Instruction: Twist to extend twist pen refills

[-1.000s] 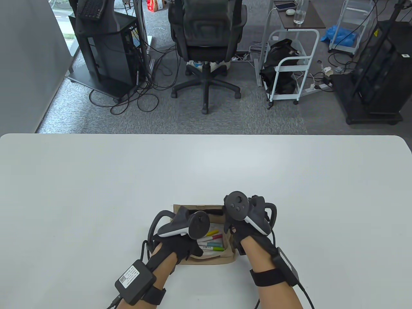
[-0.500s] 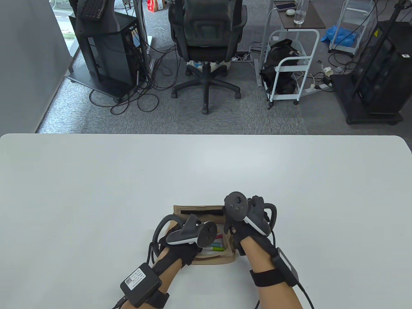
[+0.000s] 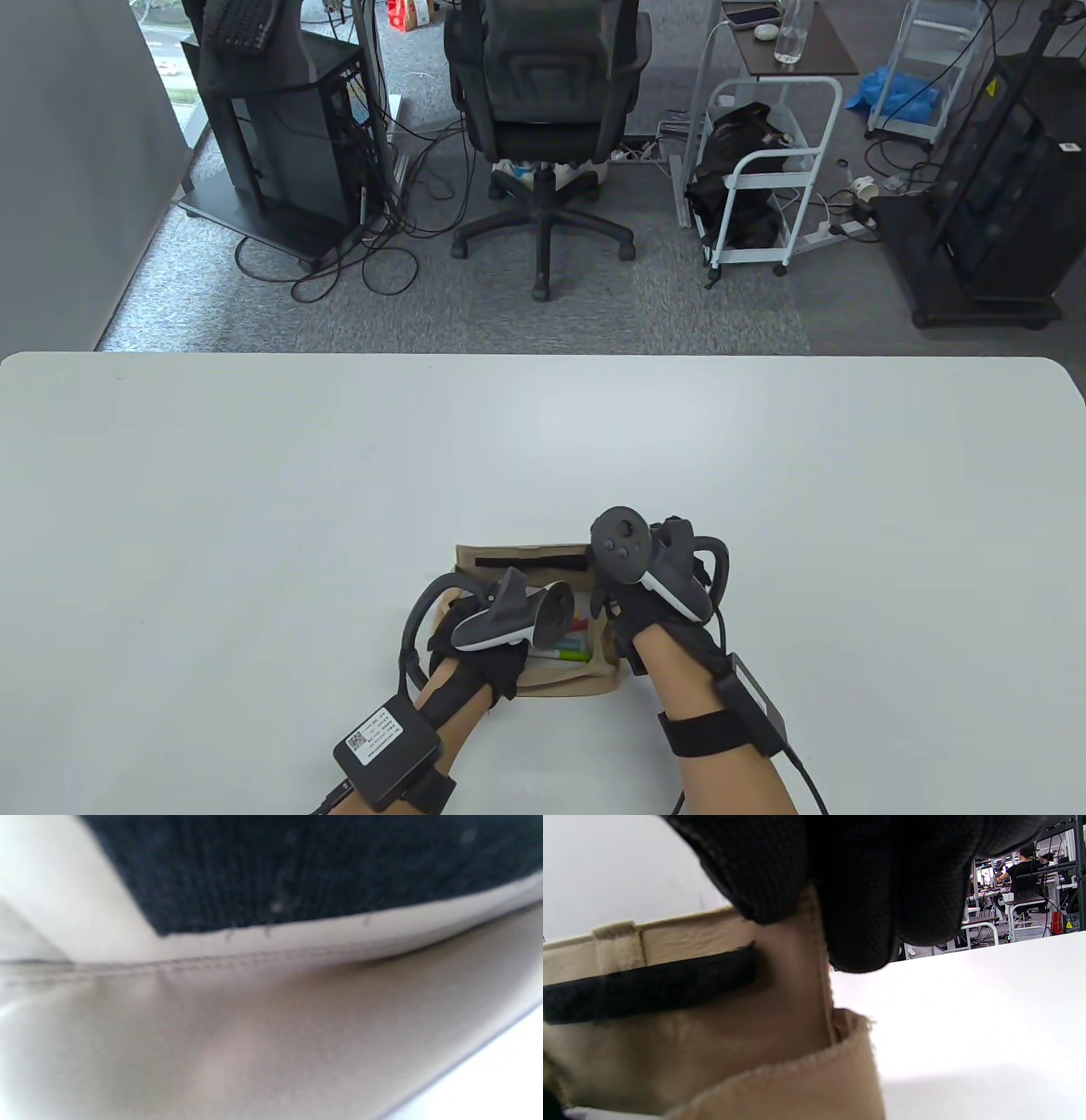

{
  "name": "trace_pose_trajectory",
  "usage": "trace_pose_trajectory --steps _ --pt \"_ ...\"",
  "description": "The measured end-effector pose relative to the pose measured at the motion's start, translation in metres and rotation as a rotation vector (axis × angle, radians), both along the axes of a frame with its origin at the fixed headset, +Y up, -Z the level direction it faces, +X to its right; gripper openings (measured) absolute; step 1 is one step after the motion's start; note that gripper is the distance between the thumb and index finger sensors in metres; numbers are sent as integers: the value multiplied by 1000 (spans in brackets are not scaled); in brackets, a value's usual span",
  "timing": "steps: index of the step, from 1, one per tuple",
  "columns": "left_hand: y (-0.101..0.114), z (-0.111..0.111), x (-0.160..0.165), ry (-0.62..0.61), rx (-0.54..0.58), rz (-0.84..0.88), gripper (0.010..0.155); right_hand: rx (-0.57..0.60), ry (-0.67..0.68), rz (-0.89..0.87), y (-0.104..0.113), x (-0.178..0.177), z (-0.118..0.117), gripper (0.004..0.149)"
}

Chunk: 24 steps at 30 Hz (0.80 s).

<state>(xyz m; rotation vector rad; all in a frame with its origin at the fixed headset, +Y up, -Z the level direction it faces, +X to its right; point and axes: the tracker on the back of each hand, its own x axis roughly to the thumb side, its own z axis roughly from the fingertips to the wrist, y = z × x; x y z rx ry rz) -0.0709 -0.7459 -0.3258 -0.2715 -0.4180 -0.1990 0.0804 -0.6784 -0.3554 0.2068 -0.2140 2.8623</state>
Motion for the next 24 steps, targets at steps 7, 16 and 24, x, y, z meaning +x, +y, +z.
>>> trace_pose_trajectory --steps 7,16,24 --pt "7 0 -7 11 32 84 47 2 3 5 0 0 0 44" --pt "32 -4 -54 116 24 470 48 -34 26 -29 1 2 -2 45" --pt "53 0 -83 116 11 918 49 4 30 -135 31 14 6 48"
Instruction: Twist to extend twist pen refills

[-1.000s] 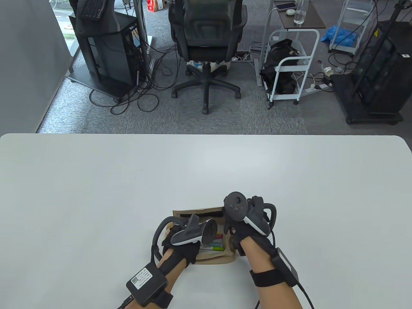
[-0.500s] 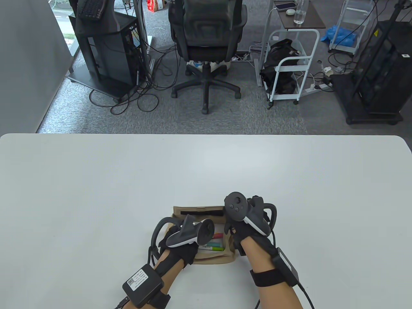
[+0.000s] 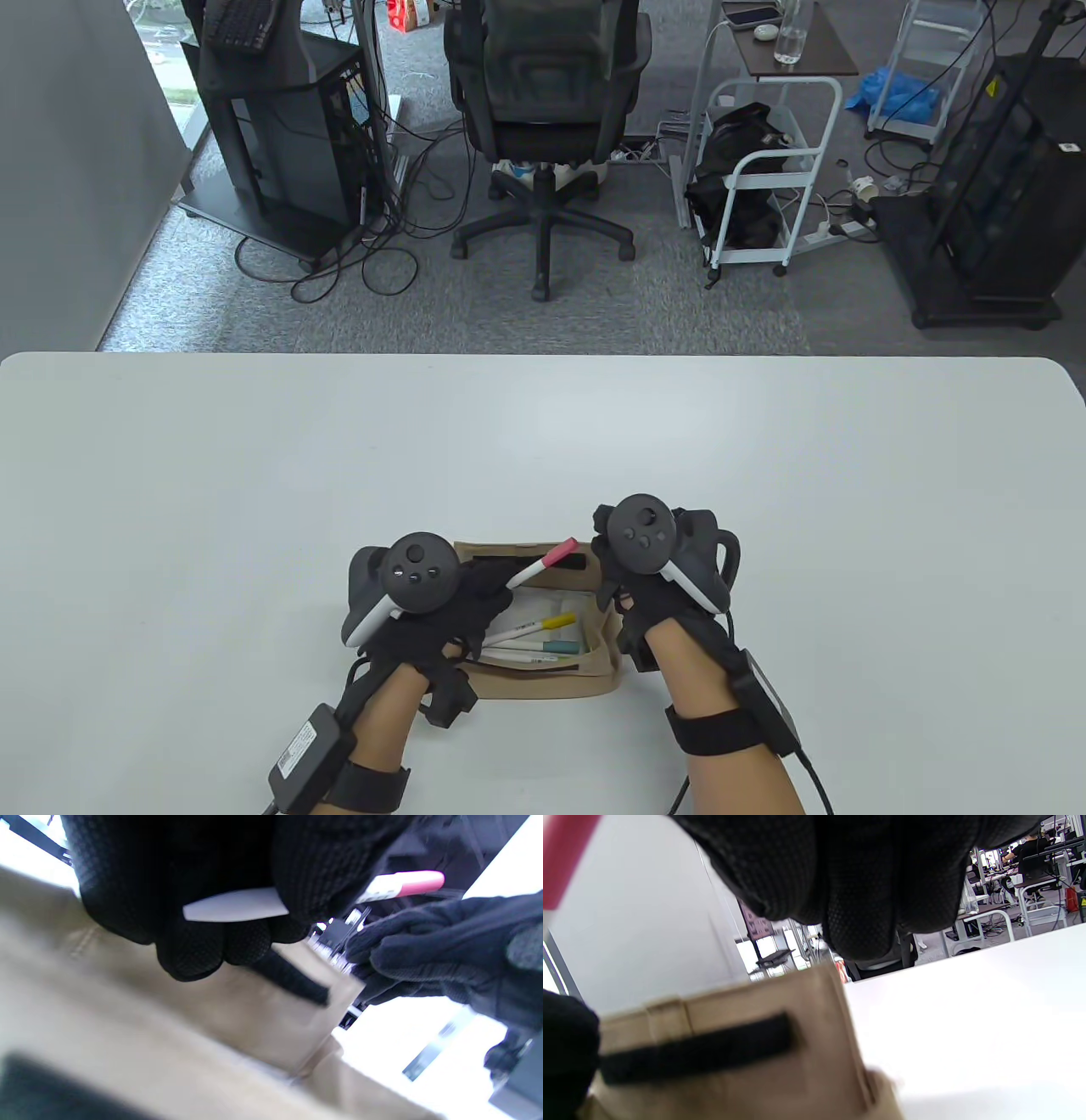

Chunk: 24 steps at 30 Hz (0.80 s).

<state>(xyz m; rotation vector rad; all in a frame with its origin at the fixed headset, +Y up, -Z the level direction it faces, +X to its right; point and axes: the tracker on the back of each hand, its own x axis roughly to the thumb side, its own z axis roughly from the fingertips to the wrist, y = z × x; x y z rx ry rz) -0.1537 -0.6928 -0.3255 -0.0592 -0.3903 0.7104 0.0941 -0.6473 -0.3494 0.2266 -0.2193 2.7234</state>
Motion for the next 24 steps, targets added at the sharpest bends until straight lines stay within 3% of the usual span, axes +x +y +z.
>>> trace_pose_trajectory --steps 6,10,16,24 --pt "4 4 -5 -107 -39 378 49 59 148 -267 41 12 19 51" --pt "2 3 -4 -175 -79 516 49 17 318 -484 52 14 26 53" --pt "-3 2 0 -295 -148 641 49 -113 559 -736 48 8 24 58" --pt "-9 4 12 -426 -215 669 49 -271 785 -924 34 -10 20 59"
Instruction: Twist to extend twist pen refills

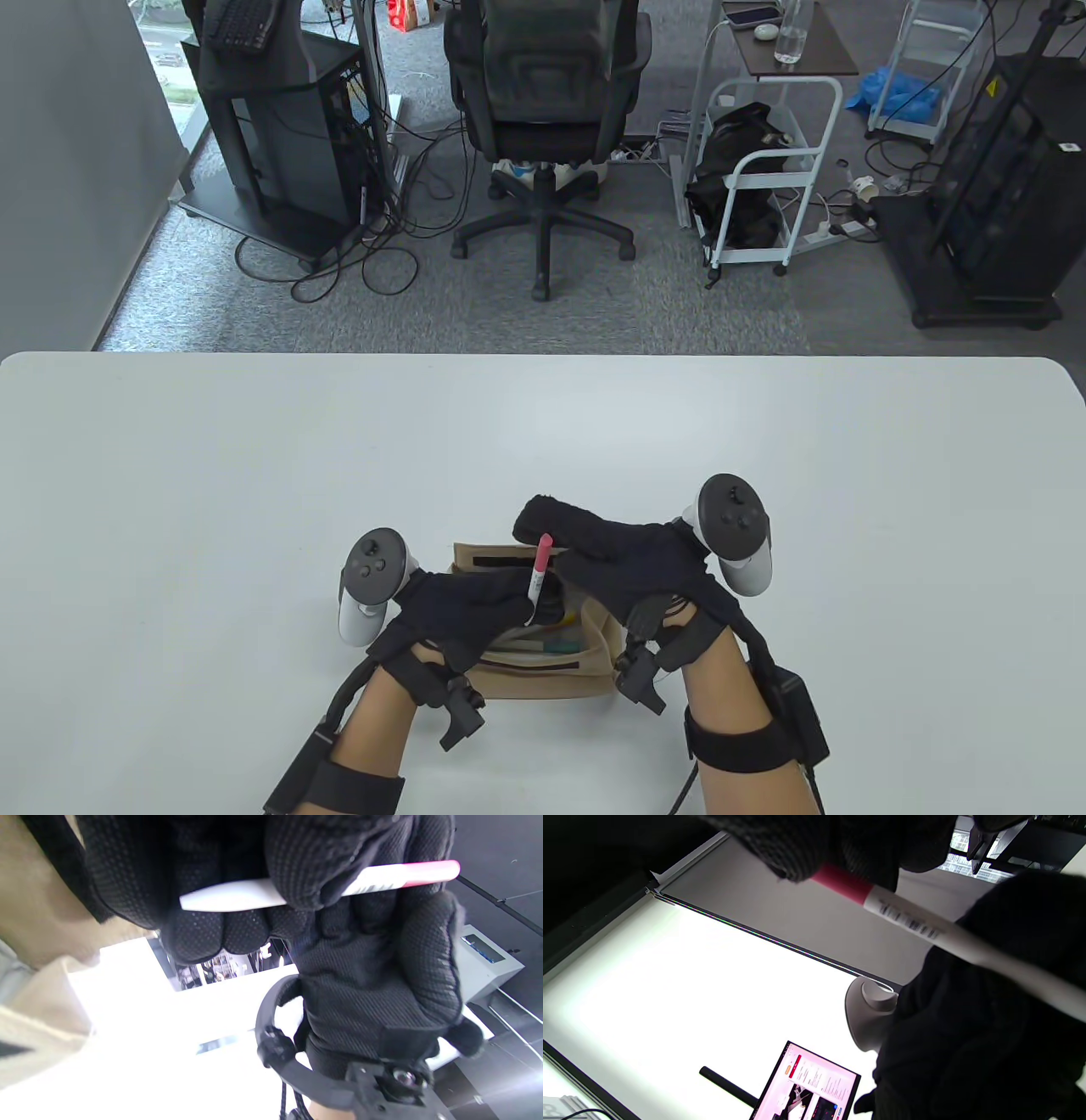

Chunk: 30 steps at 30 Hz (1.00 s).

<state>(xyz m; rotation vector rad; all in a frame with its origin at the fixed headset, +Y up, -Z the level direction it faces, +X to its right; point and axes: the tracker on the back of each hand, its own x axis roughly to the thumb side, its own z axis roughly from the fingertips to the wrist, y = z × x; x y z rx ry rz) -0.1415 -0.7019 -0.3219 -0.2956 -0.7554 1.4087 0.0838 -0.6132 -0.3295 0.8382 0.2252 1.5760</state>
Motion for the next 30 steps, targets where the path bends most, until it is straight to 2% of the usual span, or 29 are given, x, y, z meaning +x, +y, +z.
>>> trace_pose_trajectory --steps 6,10,15,23,30 --pt "-3 1 5 -37 -21 16 49 -46 36 -89 -9 -5 -4 52" --pt "-3 1 5 -33 -18 14 49 -24 -43 -116 -9 -2 -5 48" --pt "-3 1 5 -33 -18 0 49 43 -138 -62 -5 4 -4 48" --pt "-3 1 6 -31 -15 -8 49 103 -205 -19 -2 5 -1 54" --pt "-1 2 6 3 -1 -12 49 169 -314 -19 1 5 4 53"
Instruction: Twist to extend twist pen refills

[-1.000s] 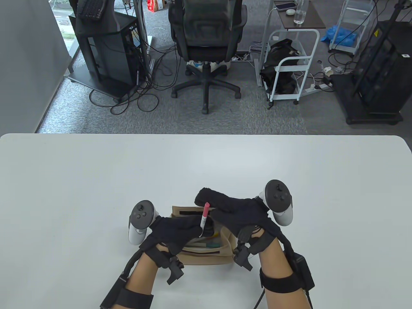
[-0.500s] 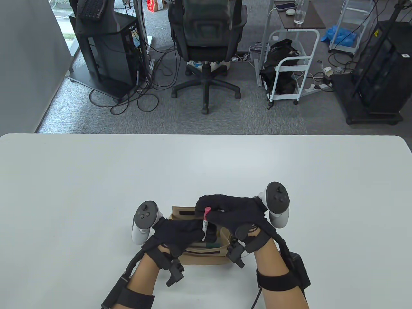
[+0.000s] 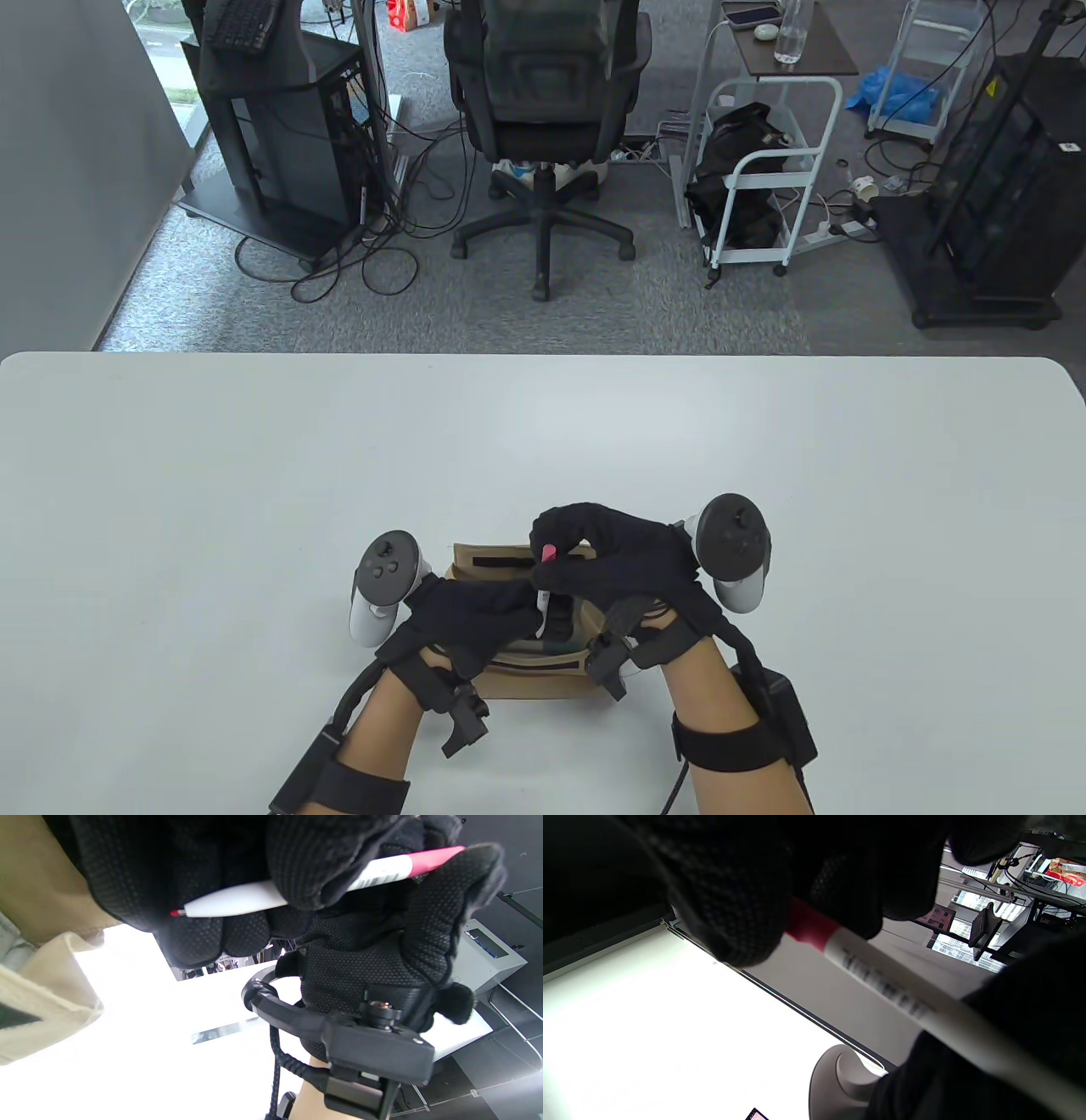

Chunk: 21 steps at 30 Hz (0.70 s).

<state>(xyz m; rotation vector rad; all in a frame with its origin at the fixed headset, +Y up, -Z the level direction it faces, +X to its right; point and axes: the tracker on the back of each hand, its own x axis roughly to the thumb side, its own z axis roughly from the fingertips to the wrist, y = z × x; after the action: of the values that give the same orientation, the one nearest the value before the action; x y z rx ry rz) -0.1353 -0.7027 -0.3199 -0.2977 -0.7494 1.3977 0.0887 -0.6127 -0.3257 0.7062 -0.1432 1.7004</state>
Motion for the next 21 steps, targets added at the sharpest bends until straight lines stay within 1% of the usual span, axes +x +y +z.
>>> trace_pose_trajectory --steps 3,5,7,8,12,15,17,21 --pt "7 2 -3 30 34 -22 49 30 -69 -12 5 4 3 52" --pt "15 3 -7 72 96 -85 52 41 -117 -38 11 12 6 53" --pt "24 5 -15 139 163 -145 54 54 -182 -25 19 23 8 53" --pt "28 7 -20 194 202 -174 55 68 -242 7 23 30 9 53" --pt "35 15 -40 306 311 -292 58 90 -462 189 27 52 8 53" --pt "35 21 -60 380 346 -376 60 60 -627 340 21 64 2 53" --pt "33 24 -70 410 351 -421 60 9 -704 429 13 69 -3 52" --pt "21 31 -88 484 367 -485 61 -109 -837 619 -10 74 -18 52"
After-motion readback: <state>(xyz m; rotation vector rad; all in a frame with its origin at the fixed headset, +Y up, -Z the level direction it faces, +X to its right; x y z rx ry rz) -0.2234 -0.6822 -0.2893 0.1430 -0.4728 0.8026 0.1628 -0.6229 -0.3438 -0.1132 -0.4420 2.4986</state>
